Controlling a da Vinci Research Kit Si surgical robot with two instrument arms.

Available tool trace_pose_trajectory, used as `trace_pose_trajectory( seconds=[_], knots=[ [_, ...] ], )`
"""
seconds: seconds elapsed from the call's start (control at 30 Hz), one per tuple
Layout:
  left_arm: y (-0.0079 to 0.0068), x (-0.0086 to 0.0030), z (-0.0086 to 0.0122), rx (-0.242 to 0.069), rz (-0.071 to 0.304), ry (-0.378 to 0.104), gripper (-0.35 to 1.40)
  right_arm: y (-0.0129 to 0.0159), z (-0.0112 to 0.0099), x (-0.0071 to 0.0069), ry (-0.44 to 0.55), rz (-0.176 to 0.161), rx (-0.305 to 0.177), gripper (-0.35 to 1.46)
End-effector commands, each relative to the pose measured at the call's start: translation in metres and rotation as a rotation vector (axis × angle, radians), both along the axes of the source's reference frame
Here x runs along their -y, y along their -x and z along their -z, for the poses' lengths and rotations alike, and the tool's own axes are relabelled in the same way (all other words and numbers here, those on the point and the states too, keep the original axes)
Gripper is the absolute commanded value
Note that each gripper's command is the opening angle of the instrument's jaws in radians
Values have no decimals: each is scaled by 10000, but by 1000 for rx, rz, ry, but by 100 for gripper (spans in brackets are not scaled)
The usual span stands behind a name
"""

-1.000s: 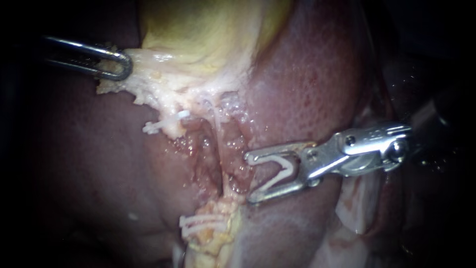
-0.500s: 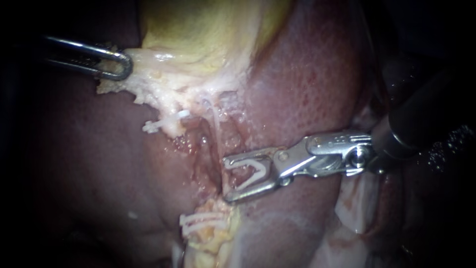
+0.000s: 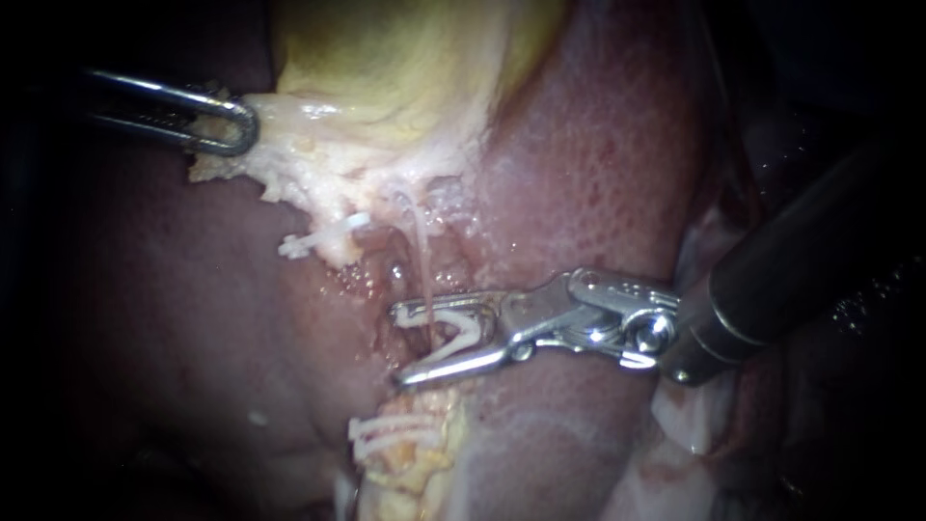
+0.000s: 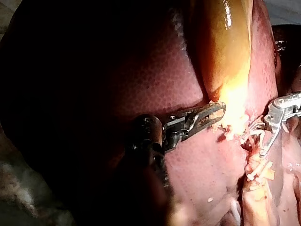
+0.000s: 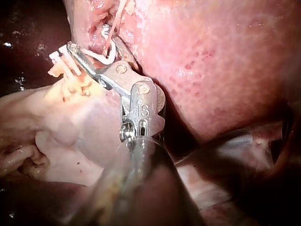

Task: Clipping first clip right tube

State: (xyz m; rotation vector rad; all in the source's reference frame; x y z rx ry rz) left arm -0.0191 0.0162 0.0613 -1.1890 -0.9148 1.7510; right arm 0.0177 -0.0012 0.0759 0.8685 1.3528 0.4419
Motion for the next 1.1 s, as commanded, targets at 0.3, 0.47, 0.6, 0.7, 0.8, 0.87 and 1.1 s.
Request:
trace_pose_trajectory(
  seconds=[0.3,0.47,0.6,0.7,0.8,0.87,1.1],
  knots=[
    [0,0,0,0,0,0,-35,6,32,27,-21,89,-38,43],
    [0,0,0,0,0,0,-35,6,47,30,-27,103,-47,38],
    [0,0,0,0,0,0,-35,7,57,22,-33,96,-45,22],
    [0,0,0,0,0,0,-35,10,62,18,-37,97,-47,-1],
    [0,0,0,0,0,0,-35,12,63,16,-61,97,-40,-20],
    [0,0,0,0,0,0,-35,13,63,17,-89,98,-32,-35],
    [0,0,0,0,0,0,-35,14,62,18,-134,98,-18,-35]
  ],
)
